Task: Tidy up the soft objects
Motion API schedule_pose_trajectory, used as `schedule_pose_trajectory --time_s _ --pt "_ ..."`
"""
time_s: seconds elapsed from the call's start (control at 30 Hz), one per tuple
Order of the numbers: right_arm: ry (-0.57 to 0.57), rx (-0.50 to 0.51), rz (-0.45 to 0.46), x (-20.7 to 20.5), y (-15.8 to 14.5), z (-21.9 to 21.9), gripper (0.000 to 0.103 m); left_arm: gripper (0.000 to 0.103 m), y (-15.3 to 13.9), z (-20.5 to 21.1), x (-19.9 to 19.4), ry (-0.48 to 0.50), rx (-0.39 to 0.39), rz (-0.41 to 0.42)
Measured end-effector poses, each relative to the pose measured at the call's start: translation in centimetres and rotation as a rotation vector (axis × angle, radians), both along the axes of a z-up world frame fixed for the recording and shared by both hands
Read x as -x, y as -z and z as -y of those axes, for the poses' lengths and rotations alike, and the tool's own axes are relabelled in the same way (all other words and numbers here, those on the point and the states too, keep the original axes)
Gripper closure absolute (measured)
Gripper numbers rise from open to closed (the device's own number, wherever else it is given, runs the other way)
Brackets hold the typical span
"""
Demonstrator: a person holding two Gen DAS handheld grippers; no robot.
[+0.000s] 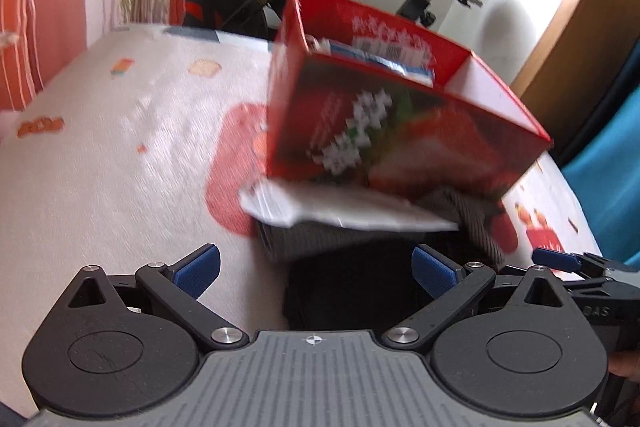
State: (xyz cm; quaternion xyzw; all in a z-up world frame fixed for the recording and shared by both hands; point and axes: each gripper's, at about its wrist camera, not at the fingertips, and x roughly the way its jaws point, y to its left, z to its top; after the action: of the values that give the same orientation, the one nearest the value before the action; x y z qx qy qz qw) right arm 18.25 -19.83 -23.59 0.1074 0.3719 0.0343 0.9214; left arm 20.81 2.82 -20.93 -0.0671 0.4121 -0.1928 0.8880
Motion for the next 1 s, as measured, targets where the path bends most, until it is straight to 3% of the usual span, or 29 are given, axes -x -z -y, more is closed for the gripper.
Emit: schedule_pose_trajectory --time_s 0.37,0.5,0.7,1.0 --pt "-0.023 -0.006 -0.065 0.2 1.7 -0.8 0.015 0.021 2.6 1.8 1.4 0.036 -0.041 -0.032" --pt "-0.022 -0.038 -0.119 0.0 2.4 -0.4 0.018 0.044 3.0 1.4 1.4 0.034 -0.022 -0.039" --pt "-0.033 -0.062 -0.133 0.0 2.7 -0.5 0.022 0.045 3.8 1.1 1.3 0.048 0.003 -0.077" --pt "-0.049 -0.062 -0.118 -0.4 2.7 -0.8 0.027 0.045 3.8 1.6 1.5 0.058 -0.028 -0.076"
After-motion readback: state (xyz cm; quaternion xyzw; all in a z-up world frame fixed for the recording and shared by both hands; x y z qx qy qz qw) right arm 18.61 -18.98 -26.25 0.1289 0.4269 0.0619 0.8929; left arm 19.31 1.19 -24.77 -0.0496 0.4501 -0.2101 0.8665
